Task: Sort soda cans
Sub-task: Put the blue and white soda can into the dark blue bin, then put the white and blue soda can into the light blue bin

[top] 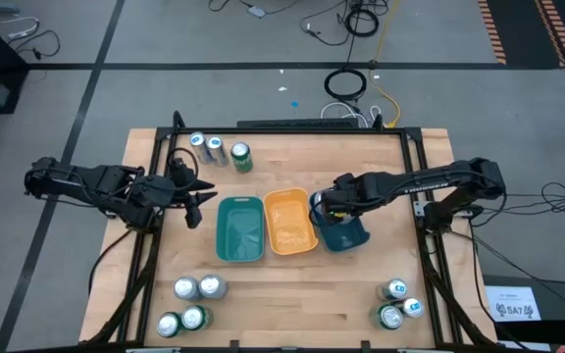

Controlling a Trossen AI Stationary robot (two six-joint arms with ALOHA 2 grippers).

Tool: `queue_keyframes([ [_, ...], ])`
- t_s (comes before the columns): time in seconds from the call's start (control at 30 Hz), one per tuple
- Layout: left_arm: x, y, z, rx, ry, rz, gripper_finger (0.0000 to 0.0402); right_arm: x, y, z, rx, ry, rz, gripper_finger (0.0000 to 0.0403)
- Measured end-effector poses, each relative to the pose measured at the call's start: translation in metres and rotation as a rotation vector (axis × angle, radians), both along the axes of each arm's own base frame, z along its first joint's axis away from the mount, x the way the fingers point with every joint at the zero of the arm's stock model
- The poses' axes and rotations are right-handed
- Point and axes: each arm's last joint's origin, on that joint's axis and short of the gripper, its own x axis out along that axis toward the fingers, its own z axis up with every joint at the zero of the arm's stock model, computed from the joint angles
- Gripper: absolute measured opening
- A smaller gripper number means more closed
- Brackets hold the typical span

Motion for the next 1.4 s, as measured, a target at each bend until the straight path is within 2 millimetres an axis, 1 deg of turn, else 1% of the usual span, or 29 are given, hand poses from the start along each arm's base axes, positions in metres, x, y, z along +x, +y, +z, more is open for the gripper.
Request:
queue_keyframes([
  [0.13,0.000,0.000,0.000,0.000,0.000,-0.001,0.0112,0.000,0.000,0.001,0.002,-0.001,0.003,0.0343],
  [0.27,0.000,0.000,0.000,-0.001,0.001,-0.001,0.0112,0.000,0.000,0.000,0.005,0.001,0.005,0.0344],
  [0.37,0.000,0.000,0.000,-0.001,0.001,-0.001,0.0112,-0.003,0.000,0.004,0.009,0.001,0.016,0.0345],
  [0.43,0.000,0.000,0.000,-0.001,0.001,-0.002,0.0112,-0.007,0.000,0.014,0.009,0.008,0.023,0.0345],
  [0.6,0.000,0.000,0.000,-0.002,-0.002,-0.002,0.0112,-0.023,0.001,0.052,0.005,-0.003,0.027,0.0345],
  [0.7,0.000,0.000,0.000,-0.023,-0.010,0.012,0.0112,-0.033,0.005,0.072,0.008,-0.054,0.029,0.0345],
  [0.8,0.000,0.000,0.000,-0.118,-0.045,0.077,0.0112,-0.046,0.015,0.085,0.022,-0.122,0.036,0.0345],
  [0.9,0.000,0.000,0.000,-0.164,-0.061,0.109,0.0112,-0.061,0.029,0.095,0.004,-0.173,0.063,0.0345],
  [1.13,0.000,0.000,0.000,-0.119,-0.050,0.090,0.0112,-0.106,0.062,0.112,-0.087,-0.278,0.080,0.0345],
  [1.27,0.000,0.000,0.000,-0.119,-0.050,0.092,0.0112,-0.119,0.078,0.114,-0.097,-0.330,0.144,0.0345],
  [1.4,0.000,0.000,0.000,-0.119,-0.050,0.092,0.0112,-0.128,0.094,0.102,-0.091,-0.317,0.202,0.0345],
])
